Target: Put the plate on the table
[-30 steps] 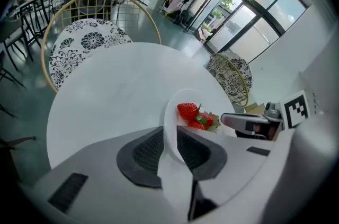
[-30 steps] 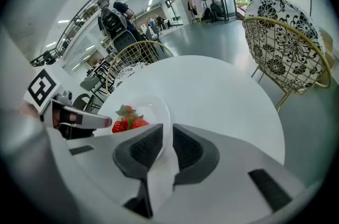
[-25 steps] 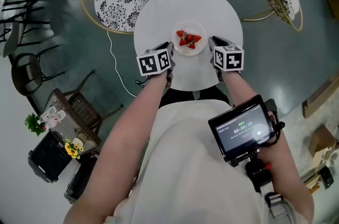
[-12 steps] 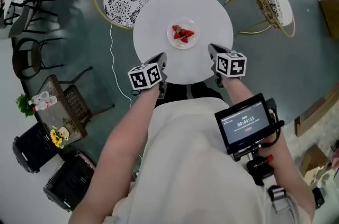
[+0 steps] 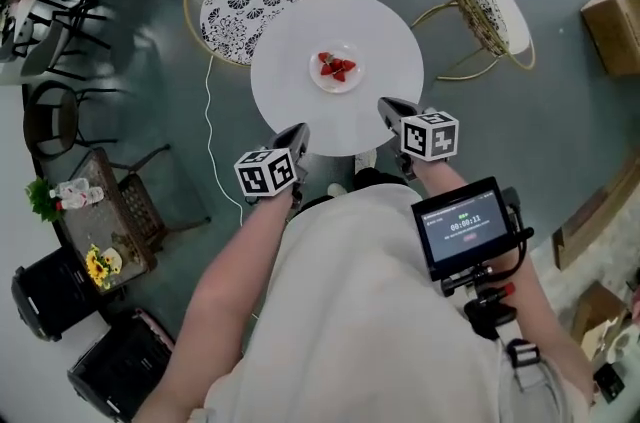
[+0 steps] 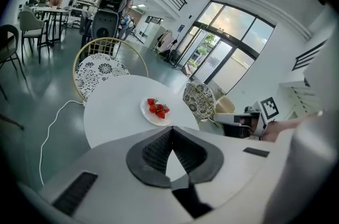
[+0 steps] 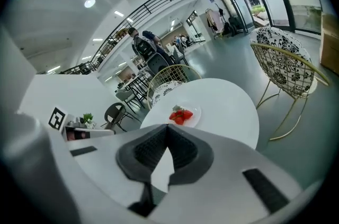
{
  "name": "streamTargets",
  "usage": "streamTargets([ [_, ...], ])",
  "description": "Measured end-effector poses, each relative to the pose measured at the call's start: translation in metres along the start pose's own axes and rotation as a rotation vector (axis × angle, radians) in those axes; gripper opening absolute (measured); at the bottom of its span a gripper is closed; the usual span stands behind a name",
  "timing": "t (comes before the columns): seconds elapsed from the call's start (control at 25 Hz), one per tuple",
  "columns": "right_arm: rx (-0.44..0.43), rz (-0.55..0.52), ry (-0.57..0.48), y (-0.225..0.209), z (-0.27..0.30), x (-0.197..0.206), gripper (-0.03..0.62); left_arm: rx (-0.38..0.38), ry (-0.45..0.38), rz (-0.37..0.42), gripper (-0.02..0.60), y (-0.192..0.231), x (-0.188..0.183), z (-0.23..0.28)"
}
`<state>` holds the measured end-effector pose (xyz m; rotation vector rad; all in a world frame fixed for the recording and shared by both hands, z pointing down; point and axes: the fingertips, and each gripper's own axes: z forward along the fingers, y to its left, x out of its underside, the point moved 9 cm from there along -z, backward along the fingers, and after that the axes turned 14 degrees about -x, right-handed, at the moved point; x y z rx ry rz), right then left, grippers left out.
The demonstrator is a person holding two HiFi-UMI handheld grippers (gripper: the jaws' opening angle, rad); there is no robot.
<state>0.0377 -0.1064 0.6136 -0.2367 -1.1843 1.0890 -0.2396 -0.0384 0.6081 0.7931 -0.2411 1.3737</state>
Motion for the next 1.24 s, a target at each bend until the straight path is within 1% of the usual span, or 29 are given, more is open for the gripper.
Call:
streamTargets([
  [0.08,-0.015,-0.020,-0.004,0.016,-0.004,0.008,0.006,0.018,-0.014,0.000,0.005,0.002,0.009,-0.016],
  [0.2,-0.032,-0.037,0.012,0.039,-0.013,0.031,0.006,0.052,-0.030,-0.047,0.005,0.005,0.027,-0.043],
  [0.28,-0.040,-0.038,0.011,0.054,-0.019,0.045,0.005,0.071,-0.045,-0.050,0.005,0.006,0.036,-0.059],
  [0.44,-0.050,-0.046,0.004,0.083,-0.034,0.068,0.005,0.110,-0.076,0.013,0.005,-0.001,0.056,-0.089],
  [0.56,-0.053,-0.052,0.013,0.099,-0.048,0.086,0.005,0.126,-0.092,0.106,0.005,-0.008,0.076,-0.109],
  [0.6,-0.051,-0.057,0.018,0.103,-0.051,0.091,0.005,0.126,-0.095,0.130,0.005,-0.009,0.083,-0.114],
  [0.68,-0.050,-0.064,0.024,0.104,-0.054,0.096,0.005,0.123,-0.102,0.140,0.005,-0.005,0.091,-0.119],
  [0.8,-0.059,-0.070,0.019,0.104,-0.056,0.099,0.005,0.115,-0.110,0.112,0.005,0.000,0.099,-0.120],
  [0.92,-0.059,-0.070,0.010,0.114,-0.068,0.110,0.005,0.120,-0.110,0.095,0.005,-0.001,0.112,-0.131],
  [1.04,-0.062,-0.068,-0.003,0.117,-0.068,0.114,0.005,0.139,-0.114,0.089,0.005,0.000,0.114,-0.132],
  [1.24,-0.069,-0.076,-0.015,0.112,-0.066,0.111,0.005,0.154,-0.132,0.110,0.005,-0.008,0.109,-0.124],
])
